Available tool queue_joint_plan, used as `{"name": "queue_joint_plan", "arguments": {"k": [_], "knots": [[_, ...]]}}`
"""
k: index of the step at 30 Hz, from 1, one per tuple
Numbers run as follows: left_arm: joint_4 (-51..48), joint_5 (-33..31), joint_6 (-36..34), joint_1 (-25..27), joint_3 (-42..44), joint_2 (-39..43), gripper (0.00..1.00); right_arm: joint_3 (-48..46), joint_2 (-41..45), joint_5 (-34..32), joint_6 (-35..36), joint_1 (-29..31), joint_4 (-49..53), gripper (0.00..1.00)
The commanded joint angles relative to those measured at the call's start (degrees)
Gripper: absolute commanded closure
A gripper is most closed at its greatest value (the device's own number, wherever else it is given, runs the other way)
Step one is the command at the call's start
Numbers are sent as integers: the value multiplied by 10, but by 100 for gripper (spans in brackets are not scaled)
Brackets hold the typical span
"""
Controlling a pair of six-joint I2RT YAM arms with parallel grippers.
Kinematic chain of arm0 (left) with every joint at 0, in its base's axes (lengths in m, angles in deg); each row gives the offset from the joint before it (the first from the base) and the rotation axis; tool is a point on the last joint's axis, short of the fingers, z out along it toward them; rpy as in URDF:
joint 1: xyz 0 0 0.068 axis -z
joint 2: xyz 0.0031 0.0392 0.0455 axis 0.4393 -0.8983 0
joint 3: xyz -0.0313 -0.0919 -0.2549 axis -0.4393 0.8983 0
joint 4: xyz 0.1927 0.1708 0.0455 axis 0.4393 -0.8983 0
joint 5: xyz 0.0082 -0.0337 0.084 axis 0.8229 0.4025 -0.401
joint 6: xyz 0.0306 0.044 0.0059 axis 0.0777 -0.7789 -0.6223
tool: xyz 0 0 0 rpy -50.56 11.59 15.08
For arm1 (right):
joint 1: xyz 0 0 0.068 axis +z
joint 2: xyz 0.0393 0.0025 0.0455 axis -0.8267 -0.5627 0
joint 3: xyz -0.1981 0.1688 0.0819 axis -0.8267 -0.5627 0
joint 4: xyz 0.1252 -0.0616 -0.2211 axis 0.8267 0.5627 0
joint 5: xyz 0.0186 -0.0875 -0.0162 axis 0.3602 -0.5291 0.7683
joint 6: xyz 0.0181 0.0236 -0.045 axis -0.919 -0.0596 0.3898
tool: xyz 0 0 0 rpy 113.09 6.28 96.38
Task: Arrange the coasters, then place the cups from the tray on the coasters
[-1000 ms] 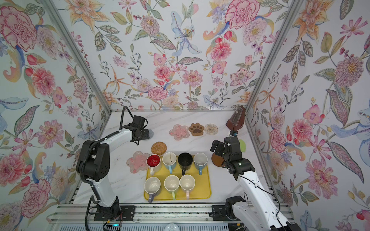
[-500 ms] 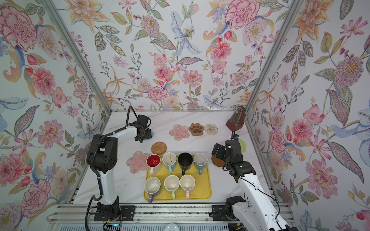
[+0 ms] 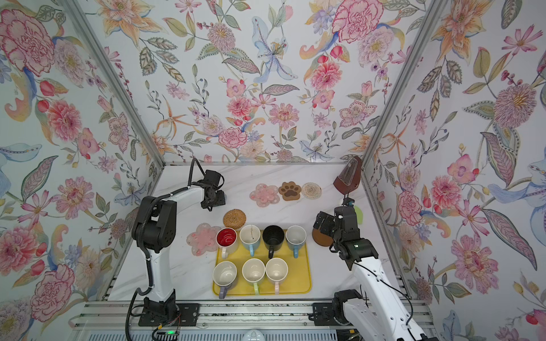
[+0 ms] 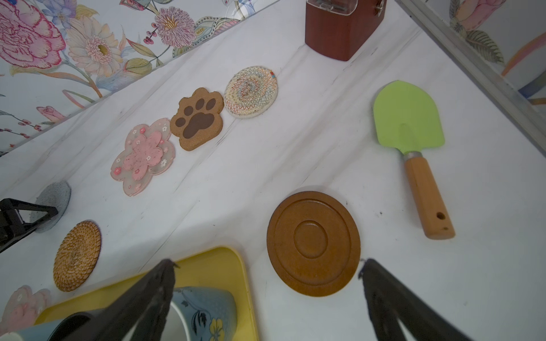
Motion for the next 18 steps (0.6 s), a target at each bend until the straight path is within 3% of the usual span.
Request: {"name": "queue_joint_plan", "arguments": {"k": [1,18], "knots": [[2,23,13,-3,6,-16,35,-10,5,-1,-2,-5,11,1],[38,60,51,52,48,-8,35,-12,-3,9,-2,-16,11,1]]}}
